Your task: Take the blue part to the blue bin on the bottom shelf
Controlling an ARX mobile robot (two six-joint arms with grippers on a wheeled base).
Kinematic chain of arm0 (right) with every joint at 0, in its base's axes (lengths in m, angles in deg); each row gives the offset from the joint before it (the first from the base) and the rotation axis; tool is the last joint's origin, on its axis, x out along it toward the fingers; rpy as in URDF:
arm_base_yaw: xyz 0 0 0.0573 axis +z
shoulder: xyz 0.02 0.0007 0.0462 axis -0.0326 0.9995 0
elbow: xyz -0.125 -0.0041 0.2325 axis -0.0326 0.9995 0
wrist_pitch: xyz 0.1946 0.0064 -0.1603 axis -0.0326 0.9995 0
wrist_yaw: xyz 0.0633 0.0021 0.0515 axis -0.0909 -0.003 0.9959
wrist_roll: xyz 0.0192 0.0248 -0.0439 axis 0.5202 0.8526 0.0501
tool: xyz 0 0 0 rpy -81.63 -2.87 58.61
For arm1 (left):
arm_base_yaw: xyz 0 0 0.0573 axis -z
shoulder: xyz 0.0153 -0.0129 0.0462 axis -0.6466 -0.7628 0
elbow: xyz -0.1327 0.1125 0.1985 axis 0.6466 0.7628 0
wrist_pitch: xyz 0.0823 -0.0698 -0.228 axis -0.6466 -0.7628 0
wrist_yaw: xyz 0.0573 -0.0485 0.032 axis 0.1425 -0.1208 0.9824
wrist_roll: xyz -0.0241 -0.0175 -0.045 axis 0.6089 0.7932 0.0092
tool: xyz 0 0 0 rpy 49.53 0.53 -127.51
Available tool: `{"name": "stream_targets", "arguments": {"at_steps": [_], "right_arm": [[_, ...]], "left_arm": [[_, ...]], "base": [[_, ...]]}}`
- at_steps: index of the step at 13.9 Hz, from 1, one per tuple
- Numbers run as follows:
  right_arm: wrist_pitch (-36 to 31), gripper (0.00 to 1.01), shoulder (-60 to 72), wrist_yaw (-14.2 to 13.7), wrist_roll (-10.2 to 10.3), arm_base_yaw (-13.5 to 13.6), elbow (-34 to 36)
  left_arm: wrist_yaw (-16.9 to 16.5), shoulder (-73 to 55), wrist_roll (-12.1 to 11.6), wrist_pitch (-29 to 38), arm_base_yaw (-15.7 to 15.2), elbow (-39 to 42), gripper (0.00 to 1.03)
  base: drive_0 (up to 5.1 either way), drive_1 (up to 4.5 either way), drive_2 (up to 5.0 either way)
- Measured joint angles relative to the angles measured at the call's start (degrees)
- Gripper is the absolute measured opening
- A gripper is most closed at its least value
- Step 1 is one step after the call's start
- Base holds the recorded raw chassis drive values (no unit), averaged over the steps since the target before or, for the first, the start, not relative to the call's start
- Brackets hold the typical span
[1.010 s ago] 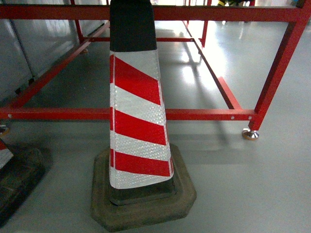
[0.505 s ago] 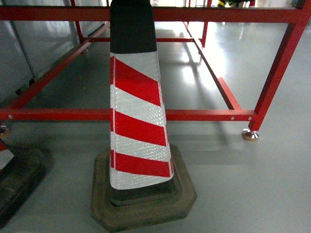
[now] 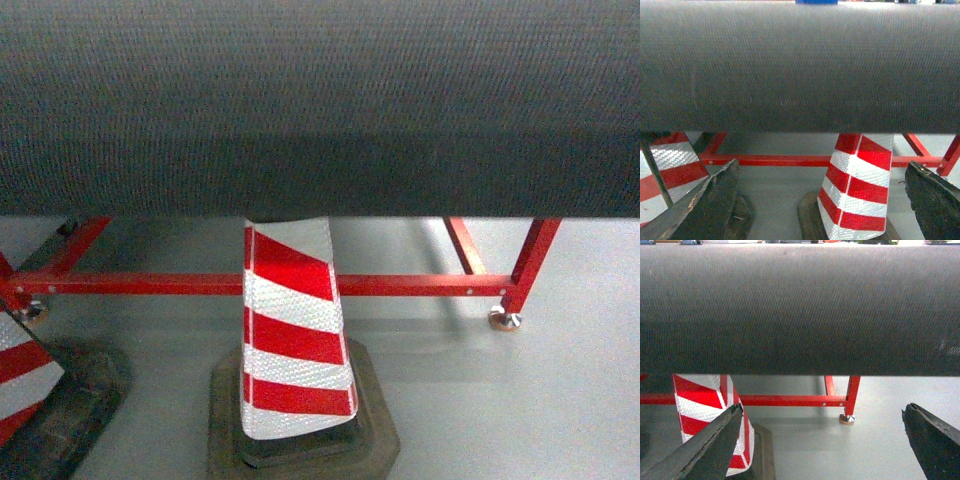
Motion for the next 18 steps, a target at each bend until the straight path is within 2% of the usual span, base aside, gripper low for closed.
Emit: {"name": "stream_targets", "arguments": {"at_steps": [18], "right_arm": [[0.1, 0.98, 0.0, 0.0, 0.0, 0.0, 0.0]], "left_arm": [[0.1, 0.0, 0.0, -0.1, 0.0, 0.0, 0.98]], "base": [[0.0, 0.0, 0.0]]}}
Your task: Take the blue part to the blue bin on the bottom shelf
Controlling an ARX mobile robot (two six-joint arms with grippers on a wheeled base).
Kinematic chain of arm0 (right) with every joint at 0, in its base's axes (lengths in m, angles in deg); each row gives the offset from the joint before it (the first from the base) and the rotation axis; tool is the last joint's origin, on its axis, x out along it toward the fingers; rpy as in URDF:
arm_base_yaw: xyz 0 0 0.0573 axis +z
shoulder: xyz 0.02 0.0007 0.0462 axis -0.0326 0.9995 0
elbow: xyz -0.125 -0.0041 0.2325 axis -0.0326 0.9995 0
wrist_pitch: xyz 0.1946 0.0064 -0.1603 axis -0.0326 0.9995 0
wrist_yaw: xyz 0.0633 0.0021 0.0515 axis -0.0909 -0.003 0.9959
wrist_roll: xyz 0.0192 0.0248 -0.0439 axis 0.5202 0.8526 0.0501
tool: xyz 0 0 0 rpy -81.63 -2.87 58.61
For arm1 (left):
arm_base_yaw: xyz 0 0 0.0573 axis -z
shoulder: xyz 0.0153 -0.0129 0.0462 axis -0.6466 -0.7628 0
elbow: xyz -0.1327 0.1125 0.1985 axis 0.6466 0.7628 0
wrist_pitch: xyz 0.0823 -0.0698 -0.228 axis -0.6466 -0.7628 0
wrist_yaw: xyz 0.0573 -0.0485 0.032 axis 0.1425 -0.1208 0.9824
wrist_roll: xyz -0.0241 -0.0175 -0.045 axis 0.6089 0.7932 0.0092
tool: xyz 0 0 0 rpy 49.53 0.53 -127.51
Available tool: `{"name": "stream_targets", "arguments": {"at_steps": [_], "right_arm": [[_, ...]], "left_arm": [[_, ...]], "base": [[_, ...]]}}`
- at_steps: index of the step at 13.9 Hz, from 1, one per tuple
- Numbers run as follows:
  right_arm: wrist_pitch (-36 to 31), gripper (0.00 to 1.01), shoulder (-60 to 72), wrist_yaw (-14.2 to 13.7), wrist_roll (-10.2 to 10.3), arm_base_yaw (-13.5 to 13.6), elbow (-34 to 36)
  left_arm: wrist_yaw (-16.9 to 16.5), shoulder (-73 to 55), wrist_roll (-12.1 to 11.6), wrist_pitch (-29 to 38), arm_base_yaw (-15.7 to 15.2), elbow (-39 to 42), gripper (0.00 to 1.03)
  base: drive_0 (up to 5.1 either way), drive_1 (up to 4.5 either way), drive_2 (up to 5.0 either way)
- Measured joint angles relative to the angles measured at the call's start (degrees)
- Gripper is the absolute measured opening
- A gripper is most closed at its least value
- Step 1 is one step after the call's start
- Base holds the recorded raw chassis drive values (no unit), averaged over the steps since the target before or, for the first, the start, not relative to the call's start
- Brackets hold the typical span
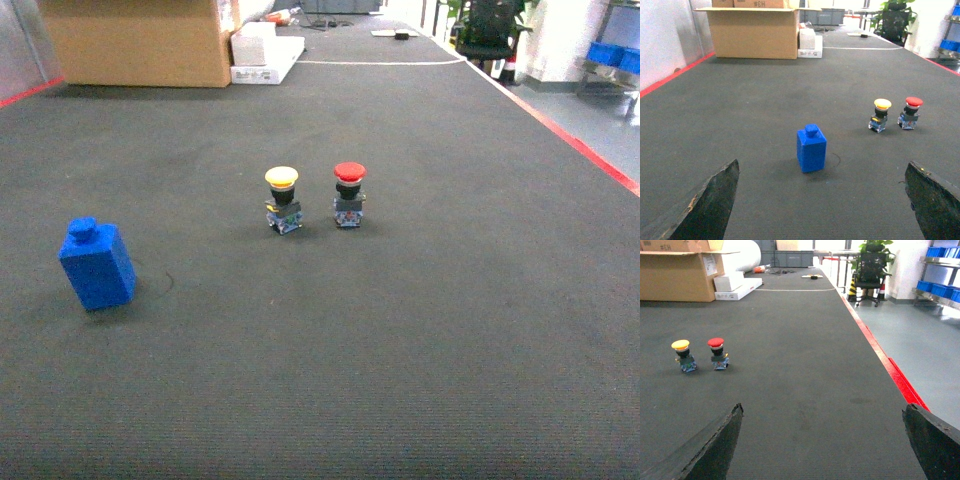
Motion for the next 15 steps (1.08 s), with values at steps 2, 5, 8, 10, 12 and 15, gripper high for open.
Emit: {"name": "stream_targets", "arguments": {"at_steps": [2, 5, 8, 10, 12, 15], "right_arm": [[-0.1, 0.98, 0.0, 0.0, 0.0, 0.0, 0.0], [-0.1, 0.98, 0.0, 0.1, 0.0, 0.0, 0.0], [-0.1, 0.98, 0.0, 0.1, 0.0, 0.0, 0.0], [-0.1, 0.98, 0.0, 0.1, 0.0, 0.0, 0.0], [-0.1, 0.98, 0.0, 0.1, 0.0, 0.0, 0.0], [-0.1, 0.98, 0.0, 0.1, 0.0, 0.0, 0.0]], "left_arm": [[0.0, 0.0, 0.0, 0.1, 0.0, 0.0, 0.98], [0.0, 0.0, 0.0, 0.1, 0.0, 0.0, 0.98], [3.5, -1.0, 1.1, -4.2, 1.2, -1.0, 0.98], [13.2, -9.9, 5.0, -7.6, 4.7, -3.7, 0.98], [10.2, -23.6, 6.1, 9.8, 3.1, -4.5, 0.98], [7.3, -57.1, 5.6, 37.8, 3.0, -13.6, 0.98]], "base": [[0.0, 0.0, 0.0], [0.0, 0.0, 0.0], [0.0, 0.0, 0.0], [0.0, 0.0, 0.0], [0.0, 0.0, 0.0], [0.0, 0.0, 0.0]]}}
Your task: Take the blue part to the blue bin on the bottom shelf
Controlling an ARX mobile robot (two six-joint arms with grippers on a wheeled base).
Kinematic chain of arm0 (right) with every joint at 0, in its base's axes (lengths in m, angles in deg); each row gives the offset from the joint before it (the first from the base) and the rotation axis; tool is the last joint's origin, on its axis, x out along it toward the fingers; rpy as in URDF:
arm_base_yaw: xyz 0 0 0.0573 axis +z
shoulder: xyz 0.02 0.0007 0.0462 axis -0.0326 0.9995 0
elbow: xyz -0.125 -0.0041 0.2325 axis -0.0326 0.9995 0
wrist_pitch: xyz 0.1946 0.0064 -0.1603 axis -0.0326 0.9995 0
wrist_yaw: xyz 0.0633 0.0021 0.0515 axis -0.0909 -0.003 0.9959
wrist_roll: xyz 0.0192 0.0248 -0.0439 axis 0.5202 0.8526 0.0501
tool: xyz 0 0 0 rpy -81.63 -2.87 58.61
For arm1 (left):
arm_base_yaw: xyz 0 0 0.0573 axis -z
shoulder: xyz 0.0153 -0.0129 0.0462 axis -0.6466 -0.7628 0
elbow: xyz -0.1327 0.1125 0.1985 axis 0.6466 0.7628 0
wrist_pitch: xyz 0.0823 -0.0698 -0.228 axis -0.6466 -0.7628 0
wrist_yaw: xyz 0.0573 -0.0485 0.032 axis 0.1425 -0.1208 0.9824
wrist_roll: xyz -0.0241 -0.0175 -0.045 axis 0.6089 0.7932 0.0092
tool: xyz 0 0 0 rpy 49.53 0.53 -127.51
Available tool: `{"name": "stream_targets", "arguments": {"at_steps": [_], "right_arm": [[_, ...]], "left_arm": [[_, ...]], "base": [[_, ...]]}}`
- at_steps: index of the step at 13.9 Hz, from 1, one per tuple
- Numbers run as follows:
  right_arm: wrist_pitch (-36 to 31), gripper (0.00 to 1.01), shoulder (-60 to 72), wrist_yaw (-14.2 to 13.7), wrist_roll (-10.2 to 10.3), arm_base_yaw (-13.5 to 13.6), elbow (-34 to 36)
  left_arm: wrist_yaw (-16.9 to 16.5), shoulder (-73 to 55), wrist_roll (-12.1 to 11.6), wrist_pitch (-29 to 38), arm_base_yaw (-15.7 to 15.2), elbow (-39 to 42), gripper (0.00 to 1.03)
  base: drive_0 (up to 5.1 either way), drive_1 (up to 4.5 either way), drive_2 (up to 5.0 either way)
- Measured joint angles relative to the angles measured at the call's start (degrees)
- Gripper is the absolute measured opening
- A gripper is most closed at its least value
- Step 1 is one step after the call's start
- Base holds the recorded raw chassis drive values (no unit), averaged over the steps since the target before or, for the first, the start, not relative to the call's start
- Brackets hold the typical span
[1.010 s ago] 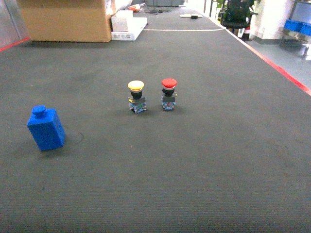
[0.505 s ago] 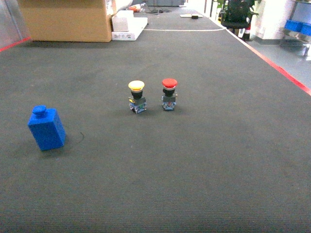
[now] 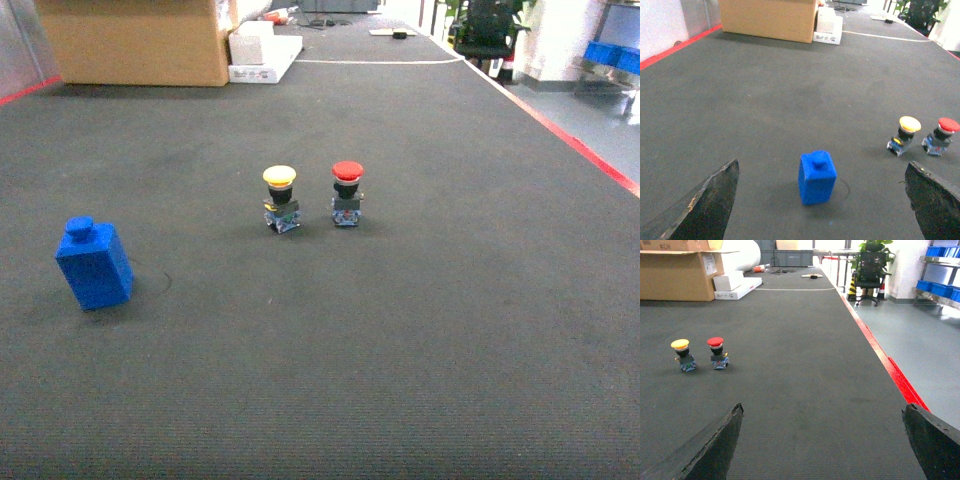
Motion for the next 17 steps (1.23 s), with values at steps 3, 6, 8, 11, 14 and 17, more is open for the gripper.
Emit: {"name": "stream_targets", "arguments": {"at_steps": [3, 6, 8, 11, 14, 17], "right_arm": [[0.0, 0.98, 0.0, 0.0, 0.0, 0.0, 0.0], [0.0, 0.98, 0.0, 0.0, 0.0, 0.0, 0.0], [0.0, 0.98, 0.0, 0.0, 0.0, 0.0, 0.0], [0.0, 0.98, 0.0, 0.0, 0.0, 0.0, 0.0], [0.0, 0.98, 0.0, 0.0, 0.0, 0.0, 0.0], [0.0, 0.98, 0.0, 0.0, 0.0, 0.0, 0.0]], "left_arm": [[0.1, -26.2, -0.3, 11.8, 1.2, -9.4, 0.98], [0.8, -41.6, -1.8, 13.7, 2.1, -17.4, 0.98], [1.7, -46.6, -1.7, 13.1, 1.9, -21.5, 0.98], [2.1, -52.8, -1.6, 13.2, 1.8, -25.2, 0.98], [3.0, -57.4, -1.5, 13.5, 1.6, -28.1, 0.98], [3.4, -62.8, 0.3, 12.5, 0.7, -32.2, 0.98]], "base": [[0.0, 0.0, 0.0], [0.0, 0.0, 0.0], [0.0, 0.0, 0.0], [0.0, 0.0, 0.0], [0.0, 0.0, 0.0], [0.0, 0.0, 0.0]]}}
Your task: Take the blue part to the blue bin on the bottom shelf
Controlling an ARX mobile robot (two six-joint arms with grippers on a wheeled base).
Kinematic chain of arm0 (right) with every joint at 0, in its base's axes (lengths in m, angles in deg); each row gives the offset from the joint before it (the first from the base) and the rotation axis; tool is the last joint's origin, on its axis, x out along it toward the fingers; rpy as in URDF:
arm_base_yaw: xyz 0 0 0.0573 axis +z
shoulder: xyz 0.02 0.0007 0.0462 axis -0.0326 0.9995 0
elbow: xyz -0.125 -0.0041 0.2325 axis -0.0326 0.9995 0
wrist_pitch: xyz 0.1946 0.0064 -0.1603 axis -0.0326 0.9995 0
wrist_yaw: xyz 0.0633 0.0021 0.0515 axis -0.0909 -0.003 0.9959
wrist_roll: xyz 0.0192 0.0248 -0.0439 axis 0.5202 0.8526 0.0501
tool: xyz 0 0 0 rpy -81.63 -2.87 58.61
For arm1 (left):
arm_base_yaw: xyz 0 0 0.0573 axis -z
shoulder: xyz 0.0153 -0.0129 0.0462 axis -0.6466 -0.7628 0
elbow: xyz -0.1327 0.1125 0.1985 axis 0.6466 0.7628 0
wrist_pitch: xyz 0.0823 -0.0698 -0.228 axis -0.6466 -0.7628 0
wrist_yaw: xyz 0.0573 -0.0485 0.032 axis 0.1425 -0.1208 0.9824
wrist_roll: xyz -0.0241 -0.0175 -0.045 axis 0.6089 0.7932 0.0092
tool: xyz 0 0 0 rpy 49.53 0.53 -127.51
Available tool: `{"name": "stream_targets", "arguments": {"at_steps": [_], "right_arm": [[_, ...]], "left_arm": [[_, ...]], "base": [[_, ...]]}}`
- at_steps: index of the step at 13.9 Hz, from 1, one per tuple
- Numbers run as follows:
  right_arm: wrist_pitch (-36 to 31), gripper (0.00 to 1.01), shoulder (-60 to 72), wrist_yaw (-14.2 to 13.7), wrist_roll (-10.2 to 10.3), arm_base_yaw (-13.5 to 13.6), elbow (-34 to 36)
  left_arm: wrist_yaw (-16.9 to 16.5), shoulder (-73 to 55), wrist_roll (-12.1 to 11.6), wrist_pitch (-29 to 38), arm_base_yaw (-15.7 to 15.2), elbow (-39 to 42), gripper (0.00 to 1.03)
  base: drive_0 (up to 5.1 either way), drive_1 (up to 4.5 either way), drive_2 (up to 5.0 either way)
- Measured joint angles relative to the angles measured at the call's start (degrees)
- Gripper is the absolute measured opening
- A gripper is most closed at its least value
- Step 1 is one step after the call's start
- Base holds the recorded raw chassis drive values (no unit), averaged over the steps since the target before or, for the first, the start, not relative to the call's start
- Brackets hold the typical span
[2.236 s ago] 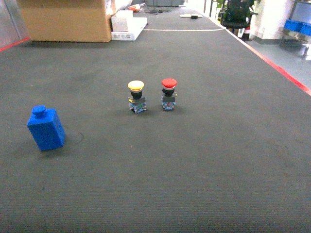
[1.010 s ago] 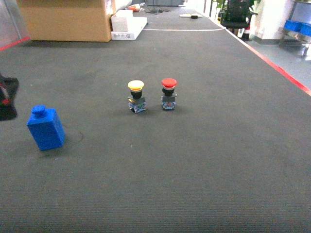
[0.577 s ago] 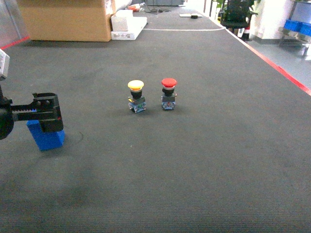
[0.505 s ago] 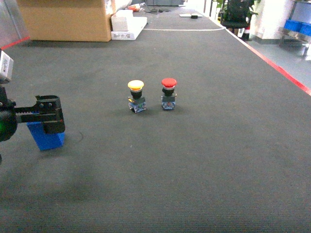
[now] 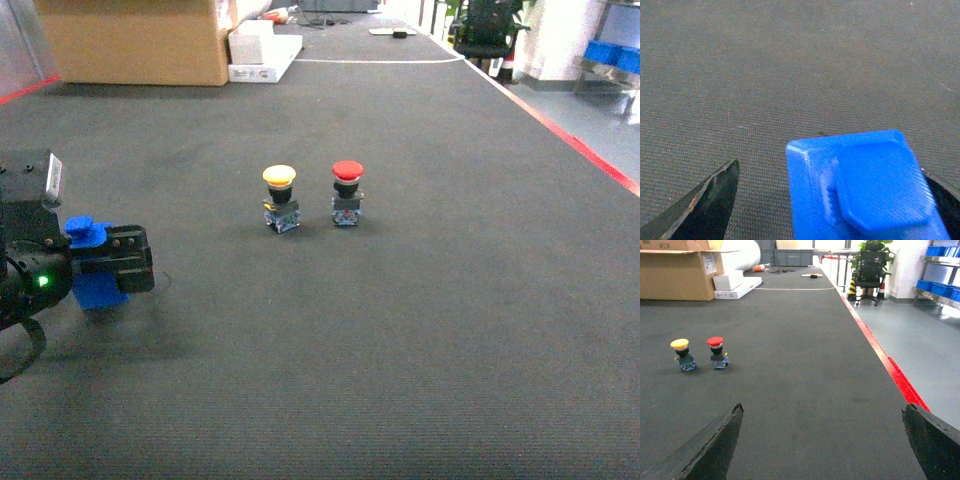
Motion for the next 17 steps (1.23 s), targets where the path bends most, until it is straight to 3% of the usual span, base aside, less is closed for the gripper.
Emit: {"name": "stream_targets", "arguments": {"at_steps": [2, 4, 6, 9, 13, 15, 17], "right_arm": [[0.0, 0.98, 0.0, 0.0, 0.0, 0.0, 0.0], [0.0, 0.98, 0.0, 0.0, 0.0, 0.0, 0.0], [0.0, 0.98, 0.0, 0.0, 0.0, 0.0, 0.0], [0.0, 0.98, 0.0, 0.0, 0.0, 0.0, 0.0], [0.0, 0.98, 0.0, 0.0, 0.0, 0.0, 0.0], [0.0, 0.98, 0.0, 0.0, 0.0, 0.0, 0.0], [0.0, 0.98, 0.0, 0.0, 0.0, 0.0, 0.0]], "left_arm": [[-0.2, -2.4, 0.4, 0.7, -0.4, -2.3, 0.98], [-0.4, -3.2, 0.1, 1.4, -0.4, -3.5, 0.69], [-0.1, -3.3, -0.1, 1.3, -0.4, -4.0, 0.48], [-0.2, -2.9, -0.8, 1.8, -0.4, -3.5, 0.44], [-0.4, 12.3, -4.3, 5.7, -0.9, 8.0, 0.44], [-0.9, 26.6, -5.3, 1.3, -1.2, 17.2, 0.44], [-1.1, 45.7, -5.9, -7.5, -0.1, 23.8, 0.44]], "base": [[0.0, 0.0, 0.0], [0.0, 0.0, 0.0], [0.0, 0.0, 0.0], [0.0, 0.0, 0.0], [0.0, 0.0, 0.0], [0.0, 0.0, 0.0], [0.0, 0.0, 0.0]]}}
